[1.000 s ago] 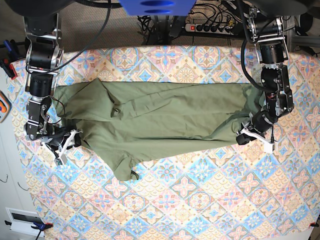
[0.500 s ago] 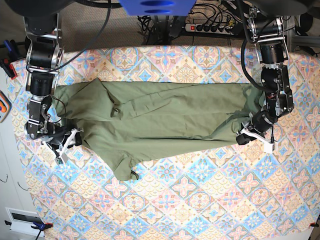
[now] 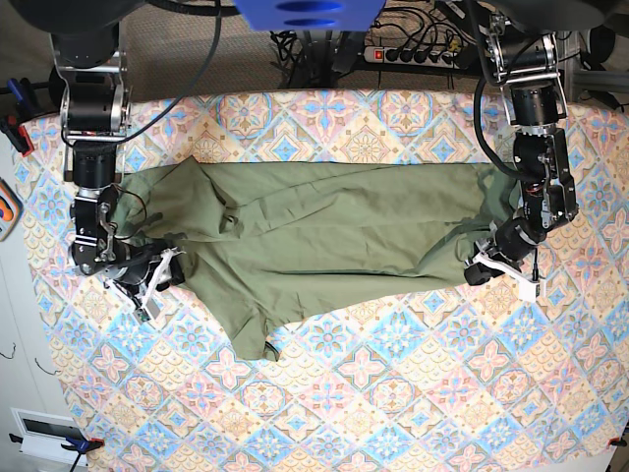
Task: Layout the t-shirt on the table in an organized manner, then fold the t-shirt properly
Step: 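Move the right gripper to the other hem corner and grasp it, then lift the hem with both grippers and fold it over onto the collar edge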
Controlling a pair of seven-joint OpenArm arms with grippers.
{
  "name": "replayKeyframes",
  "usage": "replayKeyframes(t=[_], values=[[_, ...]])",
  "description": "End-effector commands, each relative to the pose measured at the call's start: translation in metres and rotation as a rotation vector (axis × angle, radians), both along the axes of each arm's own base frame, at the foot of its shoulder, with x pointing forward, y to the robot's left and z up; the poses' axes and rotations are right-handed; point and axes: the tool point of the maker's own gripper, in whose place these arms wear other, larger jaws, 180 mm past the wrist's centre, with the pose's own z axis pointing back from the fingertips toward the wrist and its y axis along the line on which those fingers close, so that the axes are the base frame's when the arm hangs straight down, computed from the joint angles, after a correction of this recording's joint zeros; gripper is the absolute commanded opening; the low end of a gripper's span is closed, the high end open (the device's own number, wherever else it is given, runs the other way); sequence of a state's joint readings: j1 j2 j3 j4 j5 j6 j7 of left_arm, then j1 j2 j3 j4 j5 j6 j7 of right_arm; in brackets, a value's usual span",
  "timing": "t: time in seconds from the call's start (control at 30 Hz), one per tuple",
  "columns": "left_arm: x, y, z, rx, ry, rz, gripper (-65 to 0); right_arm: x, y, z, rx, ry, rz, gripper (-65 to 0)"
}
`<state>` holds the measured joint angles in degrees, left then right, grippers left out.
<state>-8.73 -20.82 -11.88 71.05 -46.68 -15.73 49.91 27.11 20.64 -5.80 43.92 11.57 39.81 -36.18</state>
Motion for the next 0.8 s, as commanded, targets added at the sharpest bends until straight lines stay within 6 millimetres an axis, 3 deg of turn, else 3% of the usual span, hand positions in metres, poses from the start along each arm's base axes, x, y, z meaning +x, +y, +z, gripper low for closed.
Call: replayKeyframes(t=[0.0,0.13,0.23,0.33,0.5,0.7,0.77], values=[[0.012,0.007,0.02,0.007,-0.064,0.009,-65.0,0.005,-0.009,0.008,-0.027,-0.005,0.001,-50.9],[0.012,0.007,0.02,0.007,-0.064,0.009,-65.0,0.007,-0.01,0.012,-0.021,-0.014,-0.008,-65.0],[0.013,0.007,0.022,0.007,-0.067,0.009,-65.0,0.013,-0.022,0.021,0.005,-0.046,-0.061,-64.3],[0.013,0.007,0.022,0.007,-0.068,0.01,-65.0,0.025,-0.034,0.048,0.016,-0.127,-0.105,-64.3],[0.015,0.007,0.023,0.006,-0.072,0.011,-65.0,0.024,-0.051,0.074,-0.04,-0.153,-0.13,-64.3],[0.016,0.008,0.025,0.004,-0.078,0.013,-65.0,0.01,-0.062,0.089,-0.106,-0.172,-0.138,-64.3],[0.018,0.016,0.036,0.005,-0.107,0.037,-65.0,0.004,-0.064,0.093,-0.126,-0.184,-0.137,-64.3]])
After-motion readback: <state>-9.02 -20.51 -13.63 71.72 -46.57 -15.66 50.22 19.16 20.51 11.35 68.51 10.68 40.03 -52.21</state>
